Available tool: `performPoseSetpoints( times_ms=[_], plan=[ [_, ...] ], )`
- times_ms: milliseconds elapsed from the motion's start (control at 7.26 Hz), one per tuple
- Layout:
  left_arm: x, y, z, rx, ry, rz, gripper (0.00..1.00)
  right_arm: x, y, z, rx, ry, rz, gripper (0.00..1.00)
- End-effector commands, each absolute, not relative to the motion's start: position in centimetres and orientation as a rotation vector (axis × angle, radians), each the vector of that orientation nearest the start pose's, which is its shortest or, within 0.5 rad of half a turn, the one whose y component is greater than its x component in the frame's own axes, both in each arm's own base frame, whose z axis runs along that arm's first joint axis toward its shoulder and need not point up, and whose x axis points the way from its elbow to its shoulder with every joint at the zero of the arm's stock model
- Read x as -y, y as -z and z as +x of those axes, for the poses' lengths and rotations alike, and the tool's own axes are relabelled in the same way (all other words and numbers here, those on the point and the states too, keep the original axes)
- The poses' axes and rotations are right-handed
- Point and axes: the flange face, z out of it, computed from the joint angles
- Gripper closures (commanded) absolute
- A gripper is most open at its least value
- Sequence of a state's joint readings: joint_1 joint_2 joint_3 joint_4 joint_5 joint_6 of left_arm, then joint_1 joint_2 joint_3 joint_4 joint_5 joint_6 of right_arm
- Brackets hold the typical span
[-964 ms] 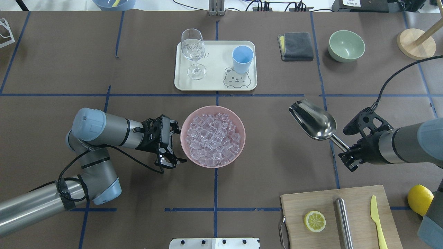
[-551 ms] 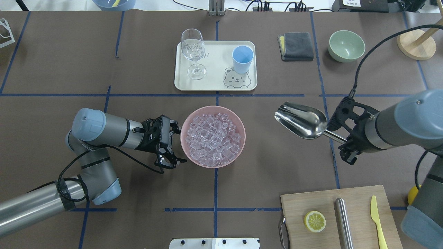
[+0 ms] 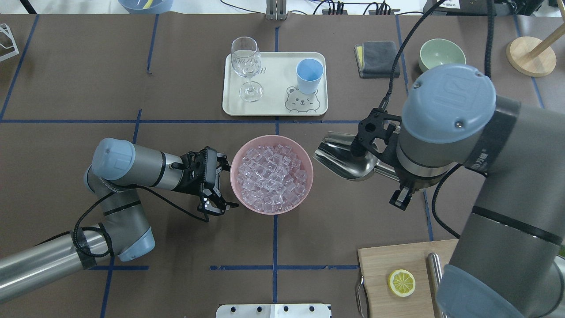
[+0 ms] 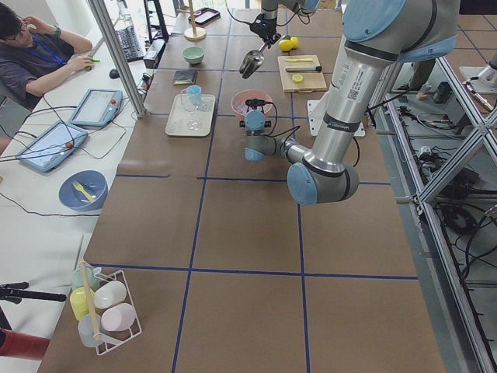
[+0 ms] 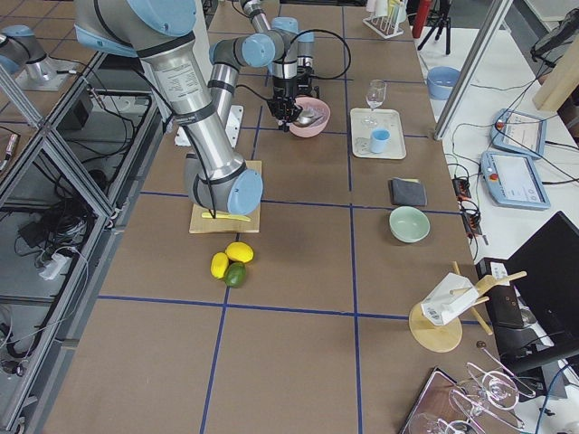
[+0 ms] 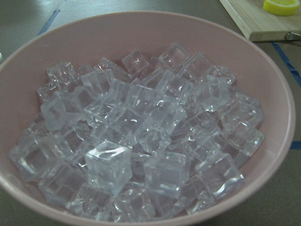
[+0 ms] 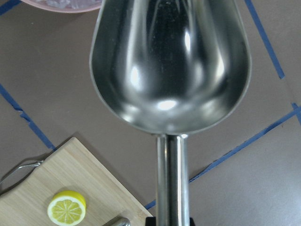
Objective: Put ice in cup with scoop
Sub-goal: 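Lift the scoop with the right gripper and carry it over the bowl, then push the scoop down into the ice cubes with the right gripper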
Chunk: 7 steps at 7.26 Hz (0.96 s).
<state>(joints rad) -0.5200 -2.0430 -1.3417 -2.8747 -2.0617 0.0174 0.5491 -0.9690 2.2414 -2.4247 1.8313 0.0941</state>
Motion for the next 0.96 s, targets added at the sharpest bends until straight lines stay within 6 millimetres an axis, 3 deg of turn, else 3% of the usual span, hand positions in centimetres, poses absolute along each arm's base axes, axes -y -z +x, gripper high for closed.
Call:
performPoseSetpoints(
  times_ms=[0,276,689,827],
  plan=[
    [40.5,-34.9,53.3,-1.17,-1.202,1.212,0.0,34.6,-14.8,-40.8,0.412,0.988,0.136,1.0],
    [40.5,-34.9,53.3,-1.17,-1.202,1.212,0.0,34.6,-13.0,-44.5,0.343,1.01,0.021,1.0],
    [40.5,-34.9,53.3,-1.17,-1.202,1.212,0.0,34.6,-11.1,-47.0,0.29,1.023,-0.047,1.0],
    [40.5,-34.9,53.3,-1.17,-1.202,1.212,0.0,35.0,-10.5,-48.6,0.261,1.022,-0.087,1.0]
  ],
)
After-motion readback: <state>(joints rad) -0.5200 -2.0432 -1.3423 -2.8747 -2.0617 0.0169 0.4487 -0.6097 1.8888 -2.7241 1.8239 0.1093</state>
